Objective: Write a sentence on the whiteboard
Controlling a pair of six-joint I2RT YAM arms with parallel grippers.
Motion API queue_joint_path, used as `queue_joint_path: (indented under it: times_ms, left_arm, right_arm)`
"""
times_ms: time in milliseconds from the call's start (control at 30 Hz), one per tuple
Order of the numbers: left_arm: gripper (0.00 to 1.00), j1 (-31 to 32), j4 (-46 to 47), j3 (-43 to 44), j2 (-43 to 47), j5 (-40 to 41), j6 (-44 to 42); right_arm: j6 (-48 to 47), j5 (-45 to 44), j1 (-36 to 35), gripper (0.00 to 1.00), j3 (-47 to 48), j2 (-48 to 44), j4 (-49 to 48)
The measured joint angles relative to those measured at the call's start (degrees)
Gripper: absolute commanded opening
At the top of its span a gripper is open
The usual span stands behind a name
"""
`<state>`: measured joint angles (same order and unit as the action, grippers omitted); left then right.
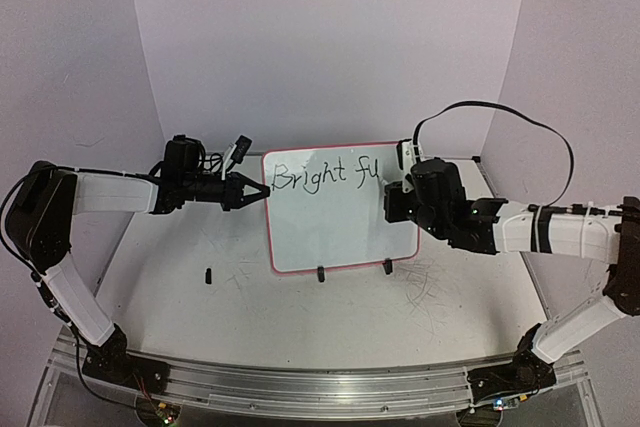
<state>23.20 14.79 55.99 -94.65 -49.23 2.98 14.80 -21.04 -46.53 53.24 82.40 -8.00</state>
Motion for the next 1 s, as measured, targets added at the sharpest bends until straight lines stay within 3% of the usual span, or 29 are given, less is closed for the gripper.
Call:
queue_joint_path:
  times_ms: [533, 1000]
  left_arm:
    - [0.00, 0.04, 0.07, 0.00, 0.11, -0.15, -0.61]
    - [0.00, 0.04, 0.07, 0.00, 0.13, -0.28, -0.66]
  right_arm:
    - [-2.84, 1.69, 0.30, 0.00, -2.41, -8.90, 0.98]
    - [-4.10, 0.04, 0.86, 0.00, 2.29, -2.65, 1.13]
